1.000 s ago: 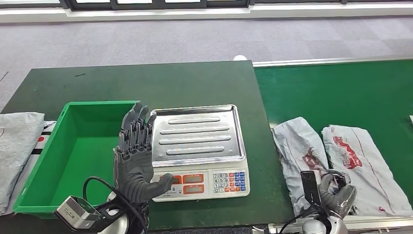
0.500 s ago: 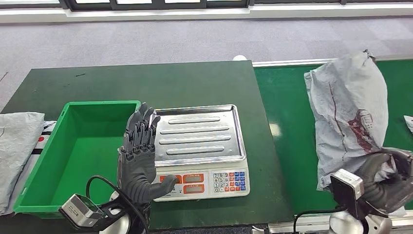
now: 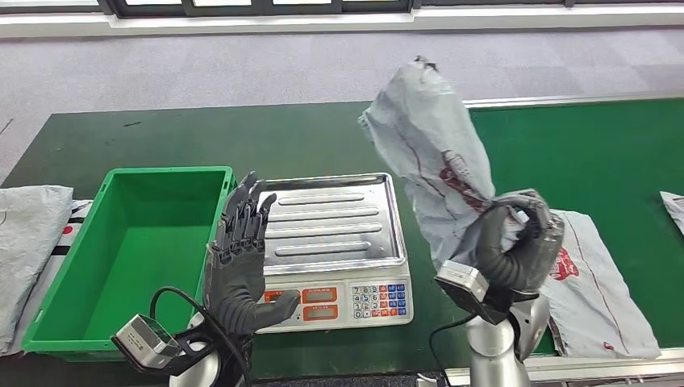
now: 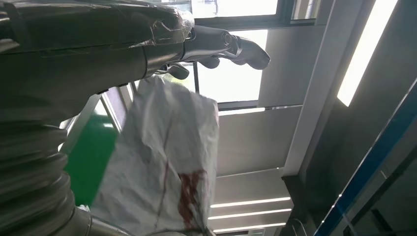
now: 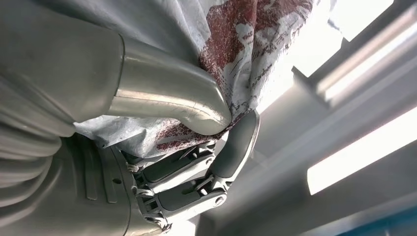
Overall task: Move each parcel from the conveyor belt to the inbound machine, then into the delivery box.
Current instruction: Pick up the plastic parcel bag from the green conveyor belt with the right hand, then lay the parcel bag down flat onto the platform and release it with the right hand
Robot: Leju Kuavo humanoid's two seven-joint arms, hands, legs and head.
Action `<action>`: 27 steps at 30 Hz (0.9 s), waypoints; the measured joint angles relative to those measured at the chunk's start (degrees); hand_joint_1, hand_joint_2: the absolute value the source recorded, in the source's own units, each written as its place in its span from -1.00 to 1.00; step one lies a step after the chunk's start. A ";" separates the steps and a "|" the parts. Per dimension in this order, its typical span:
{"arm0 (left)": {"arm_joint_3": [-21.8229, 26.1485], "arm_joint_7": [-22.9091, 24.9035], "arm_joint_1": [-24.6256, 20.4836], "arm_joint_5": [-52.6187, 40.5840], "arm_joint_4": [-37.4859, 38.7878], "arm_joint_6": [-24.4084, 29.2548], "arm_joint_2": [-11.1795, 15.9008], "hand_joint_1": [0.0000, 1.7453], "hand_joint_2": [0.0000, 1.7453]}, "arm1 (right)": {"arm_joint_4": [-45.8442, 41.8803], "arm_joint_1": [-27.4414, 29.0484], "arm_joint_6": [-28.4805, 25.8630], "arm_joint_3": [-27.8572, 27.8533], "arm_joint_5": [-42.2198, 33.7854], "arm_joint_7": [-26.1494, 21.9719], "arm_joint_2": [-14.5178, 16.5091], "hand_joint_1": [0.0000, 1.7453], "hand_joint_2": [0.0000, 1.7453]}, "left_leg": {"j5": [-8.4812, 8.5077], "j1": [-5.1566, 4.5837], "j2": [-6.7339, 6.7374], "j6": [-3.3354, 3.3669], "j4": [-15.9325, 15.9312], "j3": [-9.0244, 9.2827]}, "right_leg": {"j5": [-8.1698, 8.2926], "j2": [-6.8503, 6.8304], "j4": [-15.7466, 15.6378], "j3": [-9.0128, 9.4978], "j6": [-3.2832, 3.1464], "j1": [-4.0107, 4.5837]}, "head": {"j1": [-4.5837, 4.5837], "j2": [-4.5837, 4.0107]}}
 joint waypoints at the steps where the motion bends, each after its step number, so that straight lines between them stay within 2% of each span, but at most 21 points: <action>1: 0.00 0.00 -0.02 0.00 0.14 0.03 -0.01 -1.00 1.00 | 1.59 -0.49 0.00 2.01 0.21 0.60 0.00 1.00 1.00 | 0.00 0.01 -0.02 0.00 0.00 0.00 | 0.00 -0.01 0.00 0.00 0.00 0.00 | 0.01 0.00; 10: 0.00 0.00 -0.21 0.10 0.93 0.48 -0.01 -1.00 1.00 | 15.56 -4.20 0.00 11.05 -1.21 2.89 0.05 1.00 1.00 | 0.00 0.00 -0.02 -0.01 0.00 -0.03 | -0.01 0.00 0.00 0.00 0.00 0.01 | 0.01 0.00; 14: 0.00 0.00 -0.21 0.13 0.97 0.56 -0.01 -1.00 1.00 | 22.21 -6.22 -0.02 12.06 -1.31 3.51 0.35 1.00 1.00 | 0.00 0.00 -0.07 -0.01 0.00 -0.03 | 0.00 -0.04 0.00 0.01 0.00 0.01 | 0.01 0.00; 24: 0.00 0.00 -0.25 0.13 1.07 1.25 -0.02 -1.00 1.00 | 31.59 -9.84 -0.09 12.10 -1.94 3.18 1.13 1.00 1.00 | 0.00 0.00 -0.04 -0.01 0.01 -0.03 | 0.00 -0.01 0.00 -0.03 -0.01 0.01 | 0.01 0.00; 25: 0.00 0.00 -0.27 0.13 1.12 1.33 -0.03 -1.00 1.00 | 32.18 -10.07 -0.11 12.02 -1.80 3.18 1.19 0.88 1.00 | 0.00 0.00 -0.04 -0.01 0.01 -0.03 | 0.00 -0.01 0.00 -0.03 -0.01 0.01 | 0.01 0.00; 27: -0.03 0.00 -0.33 0.12 1.28 1.70 -0.03 -1.00 1.00 | 33.11 -10.39 -0.14 11.86 -1.47 3.31 1.28 -0.11 1.00 | 0.00 0.00 -0.03 -0.01 0.01 -0.03 | 0.00 0.00 0.00 -0.04 -0.01 0.01 | 0.01 0.00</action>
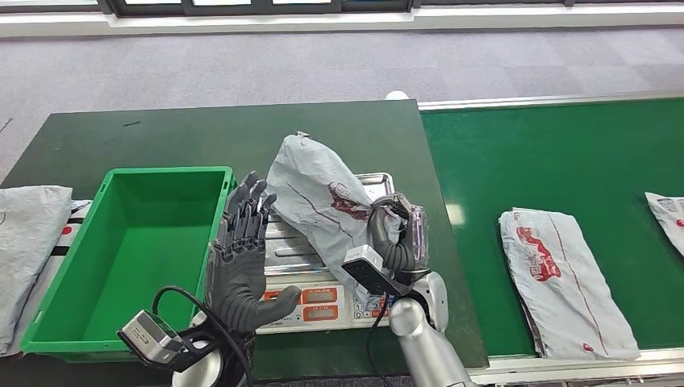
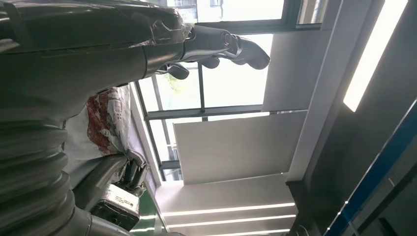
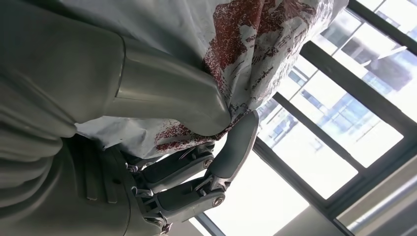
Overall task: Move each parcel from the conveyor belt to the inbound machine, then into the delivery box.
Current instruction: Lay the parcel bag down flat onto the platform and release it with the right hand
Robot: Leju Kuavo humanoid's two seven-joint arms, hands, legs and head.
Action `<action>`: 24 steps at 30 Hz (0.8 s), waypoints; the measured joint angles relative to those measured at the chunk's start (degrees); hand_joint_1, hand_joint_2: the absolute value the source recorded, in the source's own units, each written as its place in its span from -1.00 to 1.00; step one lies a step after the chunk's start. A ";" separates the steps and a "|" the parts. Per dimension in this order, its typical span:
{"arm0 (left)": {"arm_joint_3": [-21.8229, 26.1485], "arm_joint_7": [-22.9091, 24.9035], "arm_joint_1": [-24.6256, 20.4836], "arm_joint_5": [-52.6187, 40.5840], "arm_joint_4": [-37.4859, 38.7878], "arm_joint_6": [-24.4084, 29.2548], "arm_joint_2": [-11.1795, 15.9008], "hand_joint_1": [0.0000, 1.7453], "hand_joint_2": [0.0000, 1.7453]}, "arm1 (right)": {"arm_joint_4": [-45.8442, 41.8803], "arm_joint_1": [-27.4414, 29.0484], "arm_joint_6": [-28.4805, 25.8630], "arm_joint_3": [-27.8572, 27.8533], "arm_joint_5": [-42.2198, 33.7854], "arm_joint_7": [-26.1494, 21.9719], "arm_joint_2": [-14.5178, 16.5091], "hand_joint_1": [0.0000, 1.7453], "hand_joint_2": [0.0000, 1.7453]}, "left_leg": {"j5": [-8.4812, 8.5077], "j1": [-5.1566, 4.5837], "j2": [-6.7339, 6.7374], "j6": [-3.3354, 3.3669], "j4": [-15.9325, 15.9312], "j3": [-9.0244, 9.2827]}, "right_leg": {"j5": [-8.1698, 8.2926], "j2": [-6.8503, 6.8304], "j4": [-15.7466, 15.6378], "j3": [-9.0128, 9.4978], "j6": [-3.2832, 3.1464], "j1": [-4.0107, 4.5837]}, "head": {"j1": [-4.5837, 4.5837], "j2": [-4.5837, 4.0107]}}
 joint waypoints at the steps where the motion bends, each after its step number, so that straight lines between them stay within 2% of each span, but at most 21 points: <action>1: -0.04 0.00 -0.02 -0.01 0.08 0.29 0.00 -1.00 1.00 | 0.34 -0.10 -0.01 -0.07 0.21 0.28 0.03 -0.61 1.00 | 0.00 0.00 0.00 0.00 0.00 0.00 | 0.00 0.00 0.00 0.00 0.00 0.00 | 0.00 0.00; 2: -0.10 0.00 -0.04 -0.01 0.13 0.63 0.00 -1.00 1.00 | 0.68 -0.20 -0.01 -0.13 0.42 0.83 0.03 -1.00 1.00 | 0.00 0.00 0.00 0.00 0.00 0.00 | 0.00 0.00 0.00 0.00 0.00 0.00 | 0.00 0.00; 7: -0.57 0.00 -0.12 -0.01 0.14 2.47 0.03 -1.00 1.00 | 4.52 -1.59 -0.01 -0.27 5.71 8.27 0.34 -1.00 1.00 | 0.00 0.00 0.04 0.00 0.00 0.00 | 0.00 0.00 0.00 0.00 0.00 0.00 | 0.00 0.00; 10: -0.69 0.00 -0.15 0.00 0.11 2.89 0.04 -1.00 1.00 | 7.24 -2.15 -0.02 -0.31 7.88 10.14 0.52 -1.00 1.00 | 0.00 0.00 0.02 0.00 0.00 0.00 | 0.00 0.00 0.00 0.00 0.00 0.00 | 0.00 0.00; 17: -0.69 0.00 -0.17 -0.01 0.13 2.89 0.04 -1.00 1.00 | 9.62 -2.45 -0.03 -0.46 9.05 10.17 0.65 -1.00 1.00 | 0.00 0.00 0.04 0.00 0.00 0.00 | 0.00 0.00 0.00 -0.01 0.00 0.00 | 0.00 0.00; 21: -0.84 0.00 -0.34 -0.51 0.48 6.24 0.12 -1.00 1.00 | 9.98 -2.48 -0.03 -0.51 8.79 9.46 0.67 -1.00 1.00 | 0.00 0.00 0.04 0.00 0.00 0.00 | 0.00 0.00 0.00 -0.02 0.00 0.00 | 0.00 0.00; 24: -0.85 0.00 -0.57 -0.64 1.28 9.05 0.22 -1.00 1.00 | 8.73 -2.11 -0.04 -1.01 7.89 6.73 0.66 -1.00 1.00 | 0.00 0.00 0.03 0.00 0.00 0.00 | 0.00 0.00 0.00 -0.03 0.00 0.00 | -0.01 0.00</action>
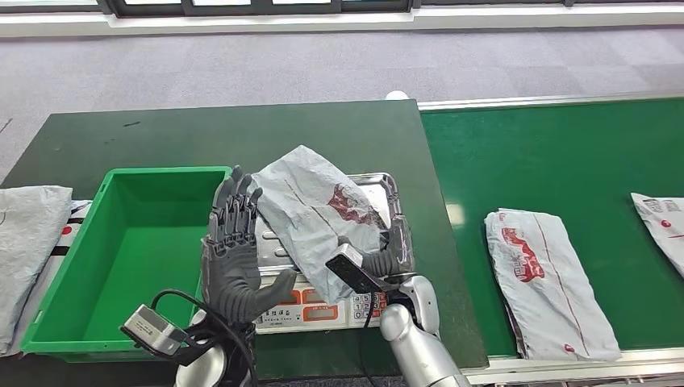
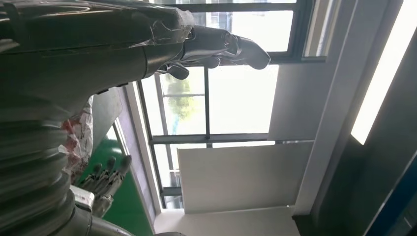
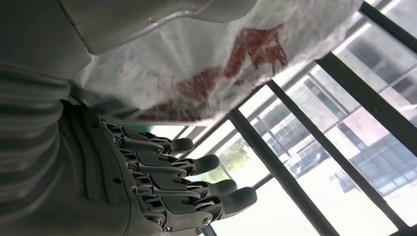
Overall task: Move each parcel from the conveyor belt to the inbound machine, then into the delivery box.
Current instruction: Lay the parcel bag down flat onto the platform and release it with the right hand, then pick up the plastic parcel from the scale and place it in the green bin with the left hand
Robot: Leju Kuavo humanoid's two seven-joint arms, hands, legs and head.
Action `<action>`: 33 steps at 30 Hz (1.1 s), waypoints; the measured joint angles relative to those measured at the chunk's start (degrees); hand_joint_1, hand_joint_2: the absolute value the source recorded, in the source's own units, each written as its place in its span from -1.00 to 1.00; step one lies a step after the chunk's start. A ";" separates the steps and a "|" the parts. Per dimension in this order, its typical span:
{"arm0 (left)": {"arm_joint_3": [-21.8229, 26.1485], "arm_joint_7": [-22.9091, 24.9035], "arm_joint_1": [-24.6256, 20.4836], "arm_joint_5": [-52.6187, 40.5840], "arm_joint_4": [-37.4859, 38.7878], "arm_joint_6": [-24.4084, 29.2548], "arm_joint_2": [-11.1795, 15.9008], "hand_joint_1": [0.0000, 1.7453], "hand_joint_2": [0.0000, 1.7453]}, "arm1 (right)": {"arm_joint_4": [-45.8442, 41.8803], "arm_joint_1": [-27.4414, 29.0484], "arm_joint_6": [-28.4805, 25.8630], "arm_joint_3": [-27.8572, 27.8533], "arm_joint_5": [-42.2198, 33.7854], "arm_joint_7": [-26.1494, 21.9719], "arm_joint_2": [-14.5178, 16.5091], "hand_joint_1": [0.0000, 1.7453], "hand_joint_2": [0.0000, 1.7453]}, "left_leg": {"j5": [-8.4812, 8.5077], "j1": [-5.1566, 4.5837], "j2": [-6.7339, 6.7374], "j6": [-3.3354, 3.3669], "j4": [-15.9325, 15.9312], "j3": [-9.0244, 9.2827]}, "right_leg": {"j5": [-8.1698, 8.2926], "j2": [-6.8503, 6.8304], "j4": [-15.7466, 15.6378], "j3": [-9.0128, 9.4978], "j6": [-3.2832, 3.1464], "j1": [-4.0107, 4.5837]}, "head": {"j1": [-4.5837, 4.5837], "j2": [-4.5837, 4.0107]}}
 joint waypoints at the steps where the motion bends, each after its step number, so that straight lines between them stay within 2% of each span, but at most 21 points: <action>1: 0.00 0.00 -0.06 -0.23 0.41 1.36 0.02 -1.00 1.00 | -1.44 0.38 -0.01 -0.31 -0.13 -1.20 -0.01 -1.00 1.00 | 0.00 0.00 -0.01 0.00 0.00 0.00 | 0.00 0.00 0.00 0.00 0.00 0.00 | 0.00 0.00; 4: 0.00 0.01 -0.34 -0.89 2.15 6.28 0.05 -1.00 1.00 | -9.53 2.55 -0.05 -0.89 -0.36 -5.13 -0.22 -1.00 1.00 | 0.00 -0.01 -0.02 0.00 0.02 0.00 | 0.01 -0.01 0.00 -0.02 0.00 -0.01 | 0.01 0.00; 7: 0.02 0.04 -1.26 -1.16 4.81 10.64 0.04 -1.00 1.00 | -23.65 6.20 -0.14 -0.29 -1.35 -9.79 -0.72 -1.00 1.00 | -0.01 -0.01 -0.09 0.00 0.03 -0.02 | 0.00 -0.03 0.00 -0.02 0.01 -0.02 | 0.03 0.00; 11: 0.06 0.06 -3.40 -2.73 8.93 14.89 -0.12 -1.00 1.00 | -39.63 9.91 -0.10 1.73 -1.82 -12.26 -1.36 -1.00 1.00 | -0.03 -0.01 -0.04 0.00 0.03 -0.02 | 0.00 -0.01 0.00 -0.06 0.00 -0.04 | 0.01 0.00; 16: 0.07 0.07 -5.67 -4.65 13.13 20.49 -0.46 -1.00 1.00 | -52.93 14.86 -0.03 3.10 -3.83 -15.44 -2.25 -1.00 1.00 | -0.04 -0.01 -0.03 -0.01 0.02 -0.03 | -0.02 -0.01 -0.01 -0.04 -0.02 -0.05 | 0.02 0.00; 23: 0.07 0.04 -7.65 -5.65 16.79 23.72 -0.84 -1.00 1.00 | -60.83 16.74 0.08 3.67 -4.36 -15.78 -2.59 -1.00 1.00 | -0.03 0.00 0.06 -0.01 0.02 0.02 | 0.01 0.06 0.00 -0.08 -0.03 -0.04 | 0.02 0.00; 28: 0.07 0.45 -13.50 -12.89 25.58 34.21 -2.29 -1.00 1.00 | -62.22 16.79 0.10 3.79 -1.47 -11.48 -2.67 -1.00 1.00 | 0.02 -0.01 0.03 0.03 0.03 0.02 | 0.07 0.02 0.00 0.03 0.00 -0.04 | 0.02 0.00; 30: 0.07 3.25 -16.70 -19.27 31.25 37.09 -3.46 -1.00 1.00 | -62.38 16.74 0.11 4.03 0.40 -8.85 -2.68 -1.00 1.00 | 0.05 -0.02 -0.03 0.06 0.04 0.01 | 0.10 -0.01 0.00 0.06 0.03 -0.03 | 0.03 0.00; 33: 0.07 11.48 -21.43 -29.42 40.69 38.09 -5.31 -1.00 1.00 | -62.69 16.67 0.10 4.55 2.05 -6.35 -2.73 -1.00 1.00 | 0.06 -0.04 -0.05 0.07 0.04 0.01 | 0.13 -0.02 0.00 0.08 0.05 -0.04 | 0.03 0.00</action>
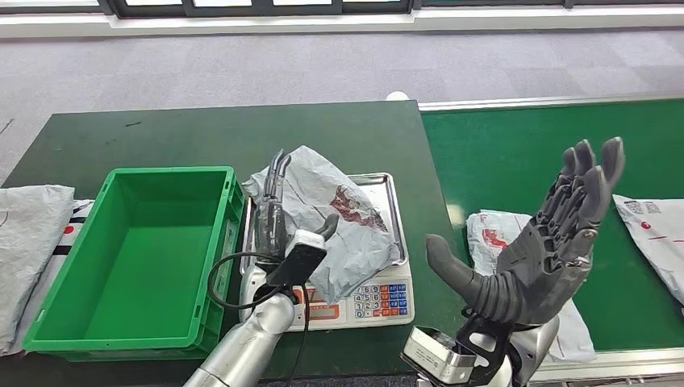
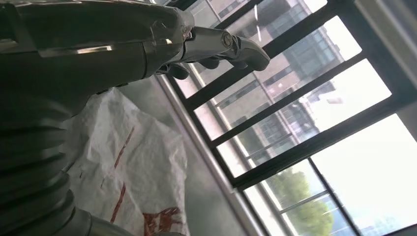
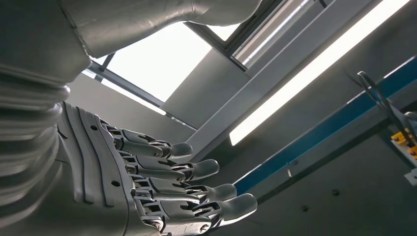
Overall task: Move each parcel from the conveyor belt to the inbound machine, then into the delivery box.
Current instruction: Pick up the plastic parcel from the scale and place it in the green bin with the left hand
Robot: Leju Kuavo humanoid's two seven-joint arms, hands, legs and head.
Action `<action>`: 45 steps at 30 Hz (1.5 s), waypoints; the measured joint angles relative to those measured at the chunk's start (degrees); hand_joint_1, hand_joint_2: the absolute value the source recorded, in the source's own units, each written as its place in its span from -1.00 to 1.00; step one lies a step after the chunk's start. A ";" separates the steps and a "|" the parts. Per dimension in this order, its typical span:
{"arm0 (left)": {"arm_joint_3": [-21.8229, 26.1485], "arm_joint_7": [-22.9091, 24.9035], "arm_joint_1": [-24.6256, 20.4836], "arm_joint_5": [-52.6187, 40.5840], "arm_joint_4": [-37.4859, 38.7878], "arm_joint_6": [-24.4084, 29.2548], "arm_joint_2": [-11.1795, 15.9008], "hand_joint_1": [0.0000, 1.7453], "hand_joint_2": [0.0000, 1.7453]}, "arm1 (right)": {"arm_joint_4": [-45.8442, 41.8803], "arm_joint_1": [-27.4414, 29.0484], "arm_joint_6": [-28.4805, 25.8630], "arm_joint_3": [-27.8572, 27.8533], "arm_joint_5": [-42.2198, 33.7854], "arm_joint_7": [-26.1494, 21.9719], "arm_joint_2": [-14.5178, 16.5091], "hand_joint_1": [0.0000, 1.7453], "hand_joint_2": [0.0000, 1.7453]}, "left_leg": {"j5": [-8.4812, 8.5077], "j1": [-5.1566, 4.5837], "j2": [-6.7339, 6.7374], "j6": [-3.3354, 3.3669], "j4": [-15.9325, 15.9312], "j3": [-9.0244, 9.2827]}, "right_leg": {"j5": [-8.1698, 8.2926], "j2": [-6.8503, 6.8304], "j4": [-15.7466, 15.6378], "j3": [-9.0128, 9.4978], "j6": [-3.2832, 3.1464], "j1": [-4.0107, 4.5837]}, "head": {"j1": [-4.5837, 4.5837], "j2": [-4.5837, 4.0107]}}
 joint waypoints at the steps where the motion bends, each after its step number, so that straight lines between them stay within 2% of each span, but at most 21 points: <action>1: 0.00 2.67 -1.29 -2.04 2.71 -0.15 -0.50 -1.00 1.00 | -0.03 -0.03 0.00 0.17 0.24 0.39 -0.01 -1.00 1.00 | 0.00 -0.01 0.03 0.00 0.00 0.00 | 0.02 0.02 0.00 -0.01 0.01 0.00 | 0.00 0.00; 4: -0.01 7.96 -4.29 -5.29 9.00 -0.59 -1.43 -1.00 1.00 | 0.02 -0.10 0.01 0.46 0.43 0.66 -0.02 -1.00 1.00 | 0.00 -0.02 0.06 0.00 0.01 0.00 | 0.03 0.03 0.00 -0.03 0.01 0.00 | 0.01 0.00; 10: -0.04 12.13 -7.19 -7.88 16.18 -1.14 -1.59 -1.00 1.00 | 0.53 -0.14 0.01 0.55 -0.38 -0.34 -0.03 -1.00 1.00 | -0.01 0.00 0.07 -0.01 0.00 0.00 | 0.01 0.04 0.00 -0.06 -0.02 0.00 | -0.01 0.00; 14: -0.07 16.30 -7.94 -11.41 19.18 -1.86 -1.59 1.00 1.00 | 0.95 -0.12 0.01 0.52 -1.86 -2.48 -0.03 -1.00 1.00 | -0.01 0.00 0.08 -0.01 -0.01 0.00 | 0.00 0.04 0.00 -0.07 -0.02 0.01 | -0.01 0.00; 22: -0.44 20.65 -8.19 -16.91 22.83 -3.88 -1.59 1.00 1.00 | 1.83 -0.03 0.01 0.28 -3.70 -4.85 -0.02 -1.00 1.00 | -0.01 -0.01 0.09 -0.01 0.00 0.00 | 0.00 0.04 0.00 -0.06 -0.02 0.00 | 0.00 0.00; 31: -0.44 21.54 -8.30 -19.56 23.64 -5.11 -1.59 1.00 1.00 | 2.33 0.60 0.01 0.17 -3.71 -4.79 -0.04 -1.00 1.00 | 0.00 -0.01 0.08 -0.01 0.00 0.01 | 0.00 0.04 0.00 -0.04 -0.02 0.01 | -0.01 0.00; 39: -0.41 19.98 -8.13 -20.83 23.52 -3.61 -1.59 1.00 1.00 | 2.49 0.81 0.01 0.07 -3.67 -4.69 -0.04 -1.00 1.00 | -0.01 -0.01 0.07 -0.01 0.00 0.00 | 0.00 0.04 0.00 -0.04 -0.02 0.01 | -0.01 0.00; 42: 0.22 16.77 -6.91 -20.12 21.53 -1.32 -1.59 1.00 1.00 | 2.50 0.82 0.01 0.00 -3.47 -4.52 -0.04 -1.00 1.00 | -0.01 -0.01 0.09 -0.01 0.00 -0.01 | 0.00 0.04 0.00 -0.05 -0.02 0.00 | 0.00 0.00; 45: 4.92 5.50 -1.95 -17.66 9.79 0.98 -1.38 1.00 1.00 | 2.49 0.83 0.01 -0.03 -3.17 -4.16 -0.06 -1.00 1.00 | -0.02 0.00 0.21 -0.02 0.00 -0.06 | 0.02 0.19 0.01 -0.15 -0.04 0.01 | -0.01 0.00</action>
